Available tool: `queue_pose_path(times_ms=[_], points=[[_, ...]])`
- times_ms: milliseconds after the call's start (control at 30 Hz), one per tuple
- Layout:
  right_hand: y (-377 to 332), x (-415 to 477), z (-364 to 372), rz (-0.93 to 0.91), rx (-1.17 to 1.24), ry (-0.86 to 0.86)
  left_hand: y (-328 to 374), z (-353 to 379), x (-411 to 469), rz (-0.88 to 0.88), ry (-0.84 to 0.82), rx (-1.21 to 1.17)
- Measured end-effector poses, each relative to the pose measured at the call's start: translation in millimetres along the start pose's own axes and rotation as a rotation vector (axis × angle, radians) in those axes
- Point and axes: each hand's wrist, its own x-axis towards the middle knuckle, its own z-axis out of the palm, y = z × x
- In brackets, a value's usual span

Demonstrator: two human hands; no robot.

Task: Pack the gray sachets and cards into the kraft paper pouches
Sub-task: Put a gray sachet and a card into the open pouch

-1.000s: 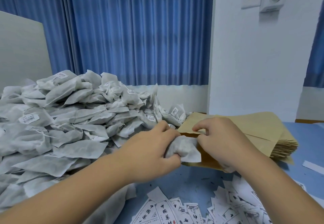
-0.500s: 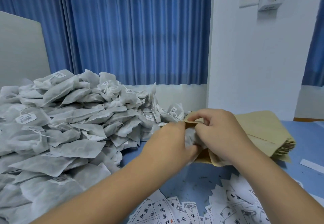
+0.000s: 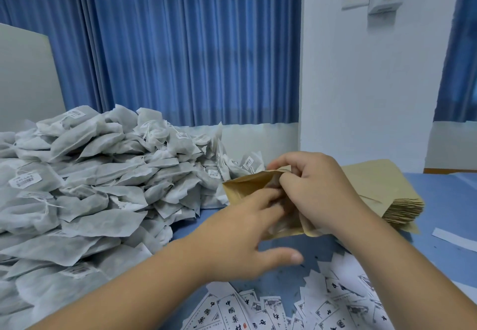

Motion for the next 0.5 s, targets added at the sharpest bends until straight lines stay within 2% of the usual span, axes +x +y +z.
queue_pose_path(times_ms=[67, 200, 333, 400, 500], points=[[-3.7, -0.5, 1.1, -0.027, 0.025, 0.008, -5.5, 1.6, 1.6, -0.003, -0.061, 0.104], [-8.6, -2.7, 1.8, -0.087, 0.021, 0.014, -11.4, 2.4, 9.3, -0.029, -0.085, 0.146], [-0.9, -2.3, 4.2, -0.063, -0.108, 0.033, -13.3, -16.8, 9.4, 0.062, -0.114, 0.160], [4.1, -1.3, 6.8, -0.039, -0.195, 0.070, -18.0, -30.0, 2.7, 0.064, -0.084, 0.135], [8.0, -1.7, 10.8, -0.033, -0.263, 0.095, -37.5, -47.2, -7.7, -0.063, 0.060, 0.200]])
